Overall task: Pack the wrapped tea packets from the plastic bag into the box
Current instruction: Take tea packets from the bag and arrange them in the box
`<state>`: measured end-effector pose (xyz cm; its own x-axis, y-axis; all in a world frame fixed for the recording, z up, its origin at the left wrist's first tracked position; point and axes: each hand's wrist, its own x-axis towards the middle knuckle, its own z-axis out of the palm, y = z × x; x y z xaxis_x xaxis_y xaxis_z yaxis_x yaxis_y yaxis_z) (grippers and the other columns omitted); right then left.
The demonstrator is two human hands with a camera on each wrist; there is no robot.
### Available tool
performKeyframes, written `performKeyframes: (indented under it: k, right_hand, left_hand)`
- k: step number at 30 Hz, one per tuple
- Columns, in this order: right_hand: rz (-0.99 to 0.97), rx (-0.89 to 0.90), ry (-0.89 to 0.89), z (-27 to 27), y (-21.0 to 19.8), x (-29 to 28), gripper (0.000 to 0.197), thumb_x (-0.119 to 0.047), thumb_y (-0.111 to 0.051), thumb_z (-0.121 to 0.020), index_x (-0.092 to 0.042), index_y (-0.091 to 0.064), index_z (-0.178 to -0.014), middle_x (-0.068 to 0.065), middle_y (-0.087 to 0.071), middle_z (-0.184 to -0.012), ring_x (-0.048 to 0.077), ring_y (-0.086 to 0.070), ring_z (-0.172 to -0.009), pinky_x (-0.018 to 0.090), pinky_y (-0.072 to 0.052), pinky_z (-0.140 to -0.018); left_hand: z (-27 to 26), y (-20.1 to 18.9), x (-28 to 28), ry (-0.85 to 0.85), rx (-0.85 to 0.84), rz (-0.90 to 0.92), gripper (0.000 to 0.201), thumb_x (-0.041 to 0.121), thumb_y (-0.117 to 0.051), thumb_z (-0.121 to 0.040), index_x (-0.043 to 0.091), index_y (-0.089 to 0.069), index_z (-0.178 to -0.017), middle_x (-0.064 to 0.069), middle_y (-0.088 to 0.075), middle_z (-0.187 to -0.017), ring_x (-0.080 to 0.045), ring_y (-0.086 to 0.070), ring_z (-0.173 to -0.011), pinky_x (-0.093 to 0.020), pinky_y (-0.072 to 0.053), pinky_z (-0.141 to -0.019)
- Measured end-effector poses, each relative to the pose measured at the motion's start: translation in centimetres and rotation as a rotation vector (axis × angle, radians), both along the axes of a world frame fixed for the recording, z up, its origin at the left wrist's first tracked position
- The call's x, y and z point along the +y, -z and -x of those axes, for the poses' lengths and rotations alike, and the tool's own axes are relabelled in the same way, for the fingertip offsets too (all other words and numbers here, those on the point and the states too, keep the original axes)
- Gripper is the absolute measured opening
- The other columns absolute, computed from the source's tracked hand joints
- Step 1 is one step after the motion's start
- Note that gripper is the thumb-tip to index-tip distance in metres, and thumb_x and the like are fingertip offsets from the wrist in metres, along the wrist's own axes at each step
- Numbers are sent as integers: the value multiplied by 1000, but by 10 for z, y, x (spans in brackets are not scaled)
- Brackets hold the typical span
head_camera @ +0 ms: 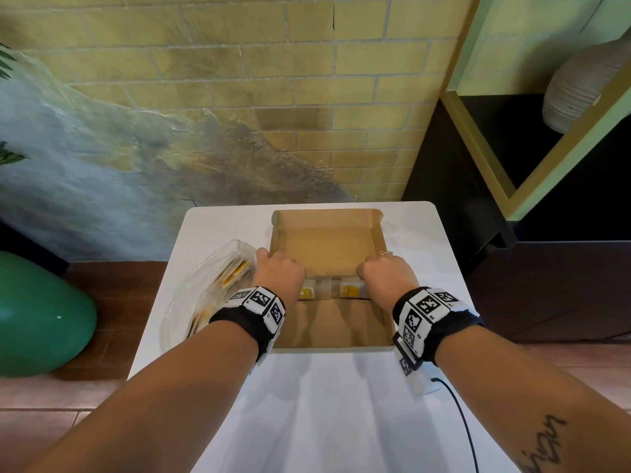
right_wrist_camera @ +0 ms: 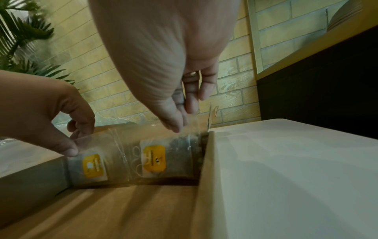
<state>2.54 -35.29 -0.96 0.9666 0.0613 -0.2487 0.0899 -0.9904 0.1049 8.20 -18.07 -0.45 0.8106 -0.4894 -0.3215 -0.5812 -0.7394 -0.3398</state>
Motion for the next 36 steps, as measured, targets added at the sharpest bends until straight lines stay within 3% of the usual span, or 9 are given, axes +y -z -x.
performKeyframes:
  k: [16,27,32,34,36]
  right_hand:
    - [88,13,-25,0,-2,-11,26,5,-47,-85,-10,-61,-102,7,-64,-100,28,-58,-97,33,-48,-78]
    - [-35,-22,54,8,0,-11,33,8,-42,-83,-8,-55,-108,10,-60,-105,30,-56,-100,34,-47,-77]
    - [-218,-120,124,18,1,-1,29,0,-41,-87,-12,-49,-113,9,-55,-107,30,-56,-93,32,-42,-69]
    - [-282,-72,97,25,8,9,27,-2,-39,-89,-11,-51,-113,10,-56,-107,30,-57,-93,33,-39,-66]
    - [-302,54,67,30,17,16,28,-4,-40,-90,-9,-54,-114,11,-56,-110,29,-58,-98,34,-42,-71]
  left_hand:
    - [-2,-5,1,-75,10,-15,16,17,-52,-87,23,-60,-100,3,-63,-99,-21,-50,-106,-43,-27,-98]
    - [1,-12,5,-112,-14,-2,20,15,-50,-86,22,-59,-102,0,-63,-102,-22,-49,-107,-44,-27,-99]
    - [14,-10,1,-8,5,150,25,11,-46,-85,16,-56,-107,-2,-60,-101,-22,-52,-100,-37,-37,-87]
    - [24,-3,-4,61,133,206,26,10,-44,-87,11,-59,-108,-6,-61,-105,-23,-56,-98,-34,-46,-83]
    - [35,5,-9,85,260,197,25,11,-43,-88,8,-61,-105,-9,-63,-106,-26,-61,-98,-35,-51,-80]
